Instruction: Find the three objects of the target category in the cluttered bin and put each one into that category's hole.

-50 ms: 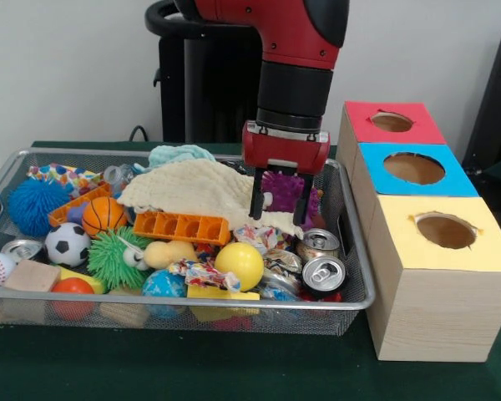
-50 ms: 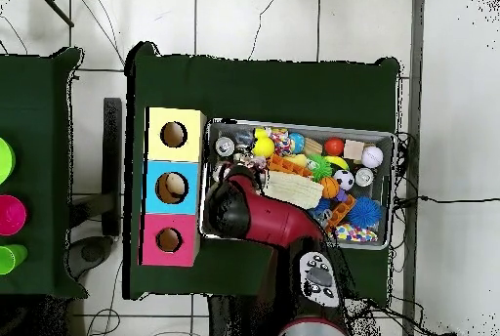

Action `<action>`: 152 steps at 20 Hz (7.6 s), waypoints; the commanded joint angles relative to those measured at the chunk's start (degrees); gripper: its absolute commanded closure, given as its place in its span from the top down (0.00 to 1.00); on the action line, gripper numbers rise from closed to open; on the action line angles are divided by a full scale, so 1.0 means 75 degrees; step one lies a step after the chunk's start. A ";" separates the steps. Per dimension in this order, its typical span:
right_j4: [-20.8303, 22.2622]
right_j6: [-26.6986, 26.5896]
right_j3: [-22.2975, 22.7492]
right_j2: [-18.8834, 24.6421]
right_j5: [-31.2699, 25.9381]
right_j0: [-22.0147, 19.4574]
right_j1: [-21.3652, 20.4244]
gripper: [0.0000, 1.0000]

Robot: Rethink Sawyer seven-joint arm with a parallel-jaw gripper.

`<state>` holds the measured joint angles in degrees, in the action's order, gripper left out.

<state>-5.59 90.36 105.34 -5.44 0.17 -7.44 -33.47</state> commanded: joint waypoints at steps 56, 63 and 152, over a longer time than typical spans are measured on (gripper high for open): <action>0.0017 0.1799 -0.0206 0.1495 0.1715 -0.1107 0.1590 0.00; -0.0340 0.1546 -0.0390 0.0922 0.0988 -0.0618 0.1489 0.00; -0.1104 0.1931 0.0553 0.0664 -0.1033 -0.0342 -0.0163 1.00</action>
<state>-10.16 90.36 108.74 -5.10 -8.25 -7.45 -34.58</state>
